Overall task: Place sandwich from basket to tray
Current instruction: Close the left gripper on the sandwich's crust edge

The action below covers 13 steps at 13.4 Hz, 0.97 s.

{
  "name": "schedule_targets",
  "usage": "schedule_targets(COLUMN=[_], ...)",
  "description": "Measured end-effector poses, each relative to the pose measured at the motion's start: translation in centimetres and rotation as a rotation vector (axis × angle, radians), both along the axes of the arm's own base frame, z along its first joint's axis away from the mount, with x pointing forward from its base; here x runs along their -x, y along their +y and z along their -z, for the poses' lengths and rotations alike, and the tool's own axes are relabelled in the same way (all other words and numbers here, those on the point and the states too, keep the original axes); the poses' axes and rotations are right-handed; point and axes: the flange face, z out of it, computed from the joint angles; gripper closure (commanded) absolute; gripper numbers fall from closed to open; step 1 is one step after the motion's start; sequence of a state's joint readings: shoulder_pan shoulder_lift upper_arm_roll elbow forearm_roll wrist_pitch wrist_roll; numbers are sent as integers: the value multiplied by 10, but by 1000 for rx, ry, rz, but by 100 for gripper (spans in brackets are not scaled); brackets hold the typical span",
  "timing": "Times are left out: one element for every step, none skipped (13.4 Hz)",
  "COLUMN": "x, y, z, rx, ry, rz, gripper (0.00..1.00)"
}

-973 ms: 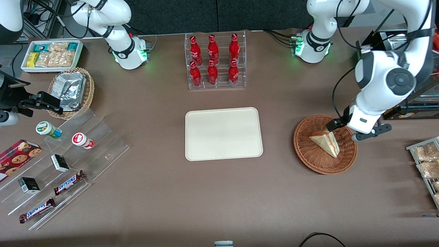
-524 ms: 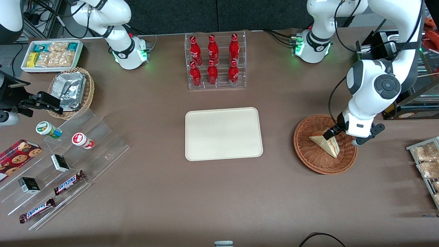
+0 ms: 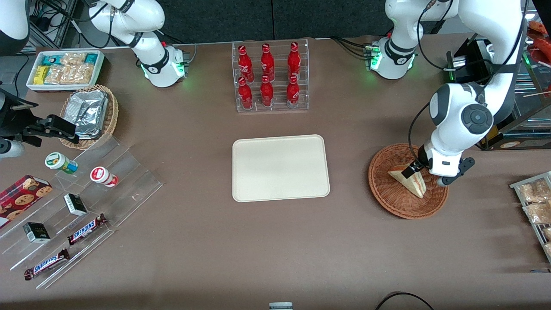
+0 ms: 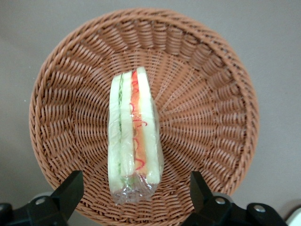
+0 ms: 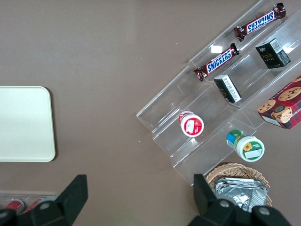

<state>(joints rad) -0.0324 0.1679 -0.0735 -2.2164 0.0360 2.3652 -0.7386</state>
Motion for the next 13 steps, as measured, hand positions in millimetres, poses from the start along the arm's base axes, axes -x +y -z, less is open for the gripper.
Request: schedule_targets(x=[1,1,0,-1,-1,-1,-1,-1,0,0,0,0,1], y=[0,0,0,0,0,1,2,3,3,4,4,5,5], z=[6,10,14,17,21,25,29,33,36,39,42,43,44], rx=[0,0,1,2,3,3,3,3,3,3,3,2,2], ry=[10,14,11,8,7,11,17,24,29,34,38,42,44], rz=[-1,-1,-2,-3,-5,-7,-9,-11,-13,-14,-15,-16,-19], gripper=[0,0,0,0,0,1,5,18,40,65,86,100,100])
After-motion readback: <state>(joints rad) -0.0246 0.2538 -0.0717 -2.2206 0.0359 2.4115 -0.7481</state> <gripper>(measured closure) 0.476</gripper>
